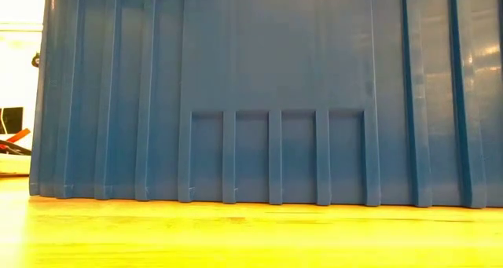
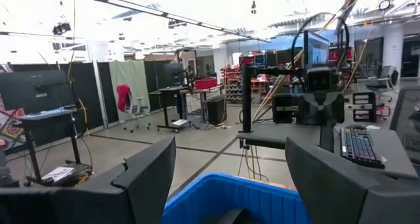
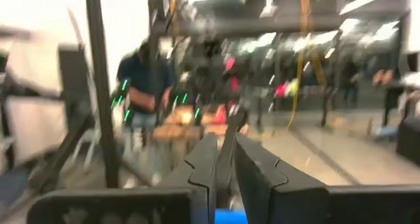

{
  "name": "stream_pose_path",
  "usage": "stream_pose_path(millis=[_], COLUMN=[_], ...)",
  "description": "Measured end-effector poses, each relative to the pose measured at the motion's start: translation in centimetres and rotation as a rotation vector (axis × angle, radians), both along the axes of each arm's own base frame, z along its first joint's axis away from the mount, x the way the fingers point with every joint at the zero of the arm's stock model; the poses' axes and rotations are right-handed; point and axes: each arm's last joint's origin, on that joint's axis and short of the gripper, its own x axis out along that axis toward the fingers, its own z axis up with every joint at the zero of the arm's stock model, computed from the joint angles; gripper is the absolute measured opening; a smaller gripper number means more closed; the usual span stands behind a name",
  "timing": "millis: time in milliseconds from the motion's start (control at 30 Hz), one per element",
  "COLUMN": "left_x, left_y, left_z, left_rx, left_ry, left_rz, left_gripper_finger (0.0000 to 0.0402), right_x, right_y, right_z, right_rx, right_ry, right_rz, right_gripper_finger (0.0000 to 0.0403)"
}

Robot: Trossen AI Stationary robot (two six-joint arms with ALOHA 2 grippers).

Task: Pick and place slides into bin
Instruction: Put the pink slide into the blue bin

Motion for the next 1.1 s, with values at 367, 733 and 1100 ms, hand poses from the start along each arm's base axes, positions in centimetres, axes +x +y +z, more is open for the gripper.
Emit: stream_pose_path(millis=[367, 733, 1100], left_x=[-0.1, -0.2, -0.1], left_y=[0.0, 0.3, 0.2], left_z=[-0.3, -0.5, -0.5], left_rx=[-0.028, -0.059, -0.22], left_ry=[0.014, 0.025, -0.075], left_rz=[-0.007, 0.088, 0.016], left_gripper_finger=[0.0271, 0.0271, 0.0271], right_x=[-6.6, -14.9, -16.4], right_y=[-0.4, -0.1, -0.1], right_z=[-5.1, -6.3, -7.7], right_rx=[0.113, 0.167, 0.087], right_ry=[-0.204, -0.192, -0.215], right_rz=[-0.174, -0.191, -0.218], right_gripper_finger=[0.0043, 0.0043, 0.0043])
